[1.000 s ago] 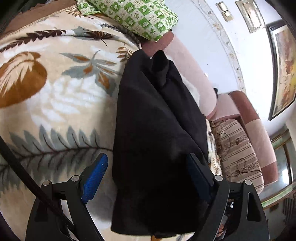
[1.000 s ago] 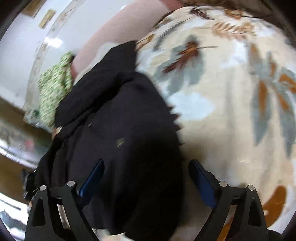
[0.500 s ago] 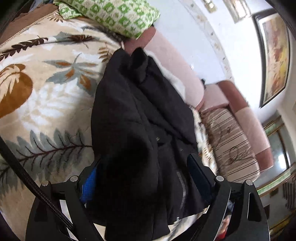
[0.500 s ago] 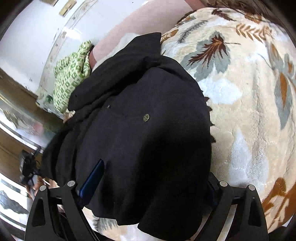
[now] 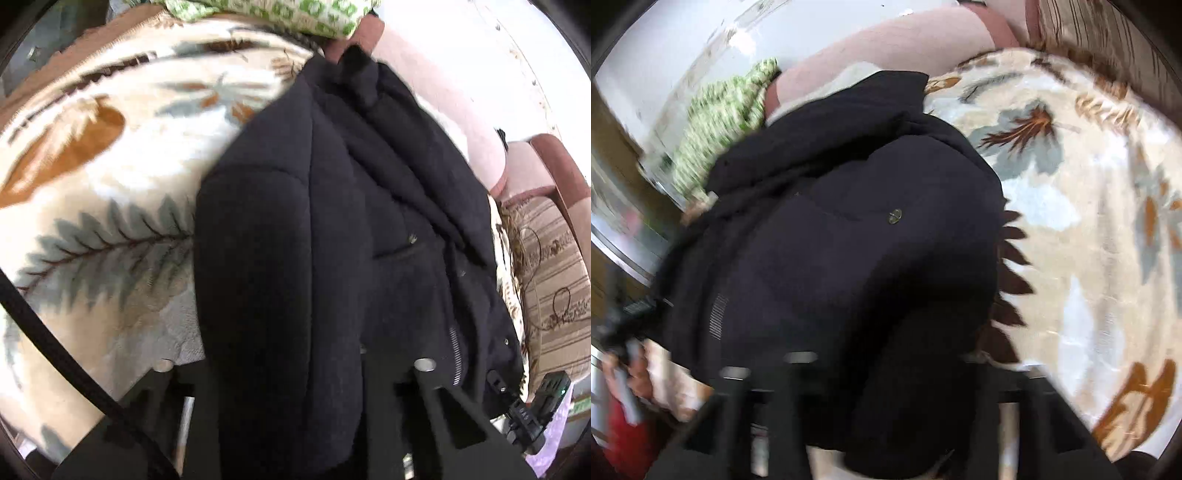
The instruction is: Fold large clothes
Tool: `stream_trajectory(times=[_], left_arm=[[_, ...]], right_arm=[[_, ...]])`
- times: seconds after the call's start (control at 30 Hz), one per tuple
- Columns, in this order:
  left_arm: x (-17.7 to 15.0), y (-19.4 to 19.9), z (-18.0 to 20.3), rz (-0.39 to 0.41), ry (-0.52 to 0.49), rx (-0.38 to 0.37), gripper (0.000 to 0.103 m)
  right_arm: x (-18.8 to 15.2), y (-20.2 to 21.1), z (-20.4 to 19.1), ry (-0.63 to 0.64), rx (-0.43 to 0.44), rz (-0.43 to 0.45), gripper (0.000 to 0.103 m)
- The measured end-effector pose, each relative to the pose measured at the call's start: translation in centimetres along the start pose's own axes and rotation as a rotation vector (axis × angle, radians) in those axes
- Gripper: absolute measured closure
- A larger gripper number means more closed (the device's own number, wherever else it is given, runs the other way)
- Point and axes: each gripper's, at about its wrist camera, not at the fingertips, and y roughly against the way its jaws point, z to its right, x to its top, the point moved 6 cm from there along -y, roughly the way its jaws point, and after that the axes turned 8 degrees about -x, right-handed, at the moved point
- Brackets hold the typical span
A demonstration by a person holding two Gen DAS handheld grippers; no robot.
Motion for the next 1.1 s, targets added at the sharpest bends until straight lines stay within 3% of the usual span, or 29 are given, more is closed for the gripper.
stream_trajectory(times=[0.2,0.4,0.63,0.8,1.1], left_arm=[[-0.5,5.6,3.9,0.087,-0.041,-0.045,0.09],[-4.6,7.1,4.1,0.077,-0.061,-0.071,0.09],[-7.5,4.2,-0.9,0.031,0.043,-0.049,0.088],[-7.2,5.2,-0.2,0.065,0.029,-0.046,0.088],[-6.1,6.7,2.4,0.11,-0.048,0.075,0.088]], right_arm=[[3.5,5.7,-1.0,-0.009,0.148,0.098,0.085],[3.2,10.1,0.9,-0.03,0.211,0.146,0.086],[-0.9,7.2,4.8,-0.039,0.103,0.051,0.086],[-0.7,7.3,5.0,-0.041,0.095,0.05,0.086],[0.6,8.5,2.7,0.066,0.003,0.106,0.086]])
